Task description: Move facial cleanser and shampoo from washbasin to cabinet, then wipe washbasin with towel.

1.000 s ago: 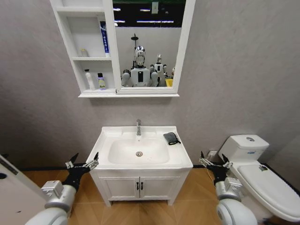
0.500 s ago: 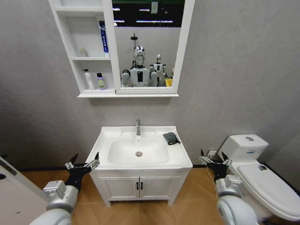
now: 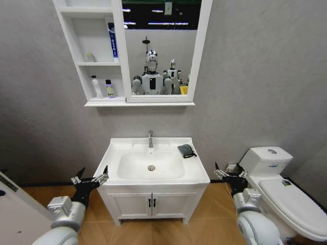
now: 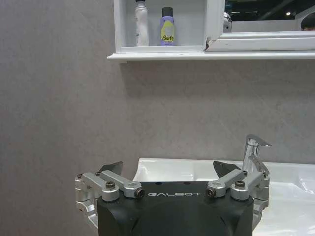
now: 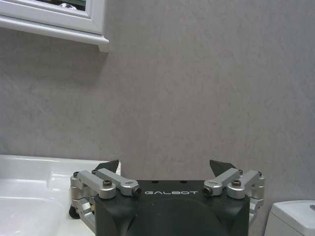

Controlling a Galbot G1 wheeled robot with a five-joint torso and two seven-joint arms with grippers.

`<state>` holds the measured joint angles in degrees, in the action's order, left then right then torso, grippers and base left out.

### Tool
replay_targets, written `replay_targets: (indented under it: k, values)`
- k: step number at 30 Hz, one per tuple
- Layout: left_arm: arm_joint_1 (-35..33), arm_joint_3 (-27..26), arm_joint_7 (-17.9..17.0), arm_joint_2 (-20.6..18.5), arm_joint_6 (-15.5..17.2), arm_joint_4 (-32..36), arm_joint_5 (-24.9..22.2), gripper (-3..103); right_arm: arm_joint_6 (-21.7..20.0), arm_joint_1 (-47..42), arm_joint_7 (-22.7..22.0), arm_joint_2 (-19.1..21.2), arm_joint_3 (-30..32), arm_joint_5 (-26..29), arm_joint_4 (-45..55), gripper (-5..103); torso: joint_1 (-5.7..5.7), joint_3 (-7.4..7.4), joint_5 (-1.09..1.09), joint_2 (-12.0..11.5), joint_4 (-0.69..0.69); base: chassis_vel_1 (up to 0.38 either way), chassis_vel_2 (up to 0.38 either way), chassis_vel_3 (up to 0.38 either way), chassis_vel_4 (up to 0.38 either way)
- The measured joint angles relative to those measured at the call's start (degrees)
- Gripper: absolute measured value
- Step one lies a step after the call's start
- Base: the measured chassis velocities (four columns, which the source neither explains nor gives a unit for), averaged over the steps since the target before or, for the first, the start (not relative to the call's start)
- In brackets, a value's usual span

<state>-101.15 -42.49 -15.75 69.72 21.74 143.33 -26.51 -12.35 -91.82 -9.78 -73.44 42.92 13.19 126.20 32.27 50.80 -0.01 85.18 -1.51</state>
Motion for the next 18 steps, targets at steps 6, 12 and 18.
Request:
replay_targets:
  k: [6,12,18]
  values:
    - [0.0,0.0,0.0,0.0,0.0,0.0,0.0,100,-0.1,-0.3,-0.1,-0.1,0.0,-0.2,0.0,100,0.03,0.01,0.0,0.0,-0.01,-0.117,0.12,0.128,-0.134]
    - [0.0,0.0,0.0,0.0,0.0,-0.1,0.0,100,-0.3,-0.1,-0.3,-0.1,-0.5,-0.2,-0.1,100,0.05,0.02,0.01,0.0,0.0,-0.112,0.109,0.1,-0.118]
    - [0.0,0.0,0.1,0.0,0.0,-0.1,-0.1,100,-6.8,7.1,-2.2,4.7,-4.1,6.4,-4.2,100,0.02,0.01,0.02,0.0,-0.01,-0.029,0.015,0.013,-0.023]
